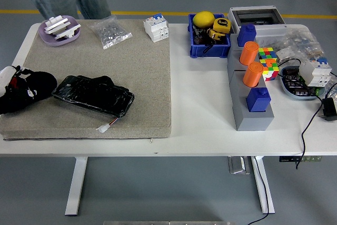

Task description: Pick the rag up,wipe the panel,place it on the desk

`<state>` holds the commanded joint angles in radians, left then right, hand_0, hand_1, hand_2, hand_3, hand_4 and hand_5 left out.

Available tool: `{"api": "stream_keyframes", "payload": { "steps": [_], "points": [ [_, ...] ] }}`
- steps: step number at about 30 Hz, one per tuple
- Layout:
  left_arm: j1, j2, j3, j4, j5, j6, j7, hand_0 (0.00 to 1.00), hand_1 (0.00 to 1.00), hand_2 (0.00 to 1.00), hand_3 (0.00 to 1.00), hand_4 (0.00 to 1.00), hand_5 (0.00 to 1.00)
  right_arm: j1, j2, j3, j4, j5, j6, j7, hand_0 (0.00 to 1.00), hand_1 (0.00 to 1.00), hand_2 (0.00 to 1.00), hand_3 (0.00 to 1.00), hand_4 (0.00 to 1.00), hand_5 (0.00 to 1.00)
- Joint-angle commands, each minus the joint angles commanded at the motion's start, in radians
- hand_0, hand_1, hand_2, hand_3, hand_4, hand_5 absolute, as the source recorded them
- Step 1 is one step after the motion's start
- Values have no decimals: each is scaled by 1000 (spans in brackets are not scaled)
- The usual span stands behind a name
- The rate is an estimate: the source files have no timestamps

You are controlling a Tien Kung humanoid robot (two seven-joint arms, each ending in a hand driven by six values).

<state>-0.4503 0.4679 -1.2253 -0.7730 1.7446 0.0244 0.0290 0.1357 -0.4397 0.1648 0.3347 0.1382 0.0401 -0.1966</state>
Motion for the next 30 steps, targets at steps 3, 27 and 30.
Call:
{"api": "stream_keyframes", "payload": {
  "steps": [3,27,30],
  "points": [
    [-6,-1,11,13,-11,2,-1,882,909,864,760,822,108,0,1,0,0,-1,-1,1,780,540,691,638,998,537],
    [-1,-36,72,44,-34,157,-10,265,358,600,552,214,2,0,5,22,-6,-7,-18,15,780,541,690,634,998,530],
    [-2,-37,78,49,-22,169,-9,265,358,600,552,214,2,1,6,31,-7,-9,-19,16,780,541,690,634,998,530]
  ]
}}
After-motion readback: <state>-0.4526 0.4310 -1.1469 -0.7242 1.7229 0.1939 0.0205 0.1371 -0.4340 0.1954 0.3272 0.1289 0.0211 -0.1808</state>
